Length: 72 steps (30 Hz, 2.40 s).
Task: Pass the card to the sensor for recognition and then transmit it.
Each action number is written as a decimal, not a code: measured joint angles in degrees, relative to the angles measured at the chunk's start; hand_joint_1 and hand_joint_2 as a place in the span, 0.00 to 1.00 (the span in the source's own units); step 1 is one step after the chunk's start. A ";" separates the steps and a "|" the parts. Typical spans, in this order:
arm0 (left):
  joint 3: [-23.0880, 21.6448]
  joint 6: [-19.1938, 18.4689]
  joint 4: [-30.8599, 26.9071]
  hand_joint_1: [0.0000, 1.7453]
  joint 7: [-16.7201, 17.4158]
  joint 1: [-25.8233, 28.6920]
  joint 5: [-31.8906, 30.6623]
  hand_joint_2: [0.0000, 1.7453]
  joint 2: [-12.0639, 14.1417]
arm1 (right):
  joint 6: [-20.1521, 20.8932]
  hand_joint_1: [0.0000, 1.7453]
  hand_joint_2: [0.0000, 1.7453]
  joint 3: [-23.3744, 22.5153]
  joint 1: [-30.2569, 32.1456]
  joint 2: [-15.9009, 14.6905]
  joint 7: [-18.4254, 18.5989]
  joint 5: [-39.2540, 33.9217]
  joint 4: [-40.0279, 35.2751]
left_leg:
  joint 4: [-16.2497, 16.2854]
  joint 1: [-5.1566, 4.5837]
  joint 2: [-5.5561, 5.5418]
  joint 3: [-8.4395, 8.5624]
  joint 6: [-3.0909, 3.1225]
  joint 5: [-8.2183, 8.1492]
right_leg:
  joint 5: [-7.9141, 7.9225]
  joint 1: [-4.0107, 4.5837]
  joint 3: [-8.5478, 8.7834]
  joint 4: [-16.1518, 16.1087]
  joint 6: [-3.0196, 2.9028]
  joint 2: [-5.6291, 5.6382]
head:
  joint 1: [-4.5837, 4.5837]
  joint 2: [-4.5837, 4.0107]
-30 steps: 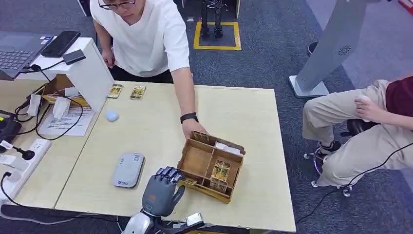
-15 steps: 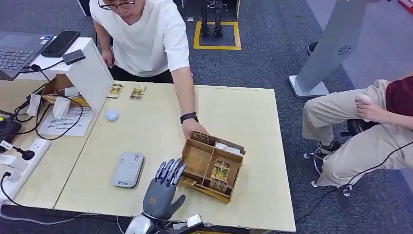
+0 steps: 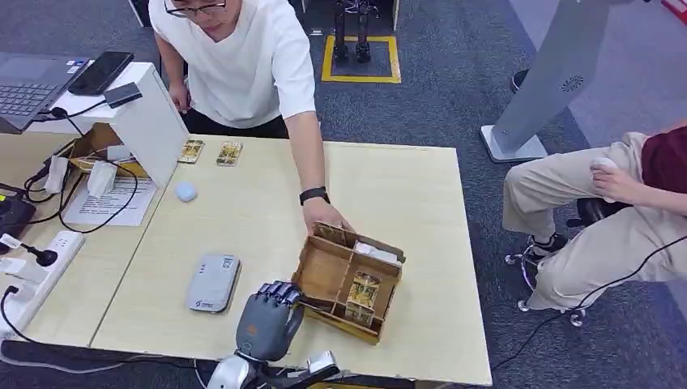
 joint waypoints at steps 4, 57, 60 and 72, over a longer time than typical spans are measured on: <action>0.00 0.00 0.00 1.00 0.46 -0.06 -0.09 1.00 0.00 | 0.00 0.00 1.00 0.09 0.00 0.00 0.02 -0.04 0.00 | 0.00 0.00 0.00 0.01 0.00 0.00 | 0.00 0.00 0.01 0.00 0.00 0.00 | 0.00 0.00; 5.44 -0.04 -10.12 1.00 -13.42 -4.05 39.73 1.00 -4.96 | 0.00 0.00 1.00 -0.13 0.14 -0.02 -1.07 0.48 0.02 | 0.01 0.00 -0.02 0.00 0.00 0.01 | 0.01 0.00 0.01 0.01 0.00 -0.02 | 0.00 -0.02; 5.86 -0.28 -10.32 1.00 -12.85 -6.15 44.03 1.00 -5.01 | 0.00 0.00 1.00 -0.13 0.16 -0.09 -1.07 0.57 0.02 | 0.02 0.00 -0.01 0.00 0.00 0.01 | 0.02 0.00 0.00 0.01 0.01 -0.01 | 0.00 -0.02; 8.04 -2.71 -8.77 1.00 -7.02 -18.64 54.38 1.00 -4.02 | 0.00 0.00 1.00 -0.09 -0.36 -0.44 -1.01 1.68 0.02 | 0.02 0.00 -0.03 -0.02 0.01 0.08 | 0.06 0.00 0.01 0.03 0.03 -0.02 | 0.00 -0.02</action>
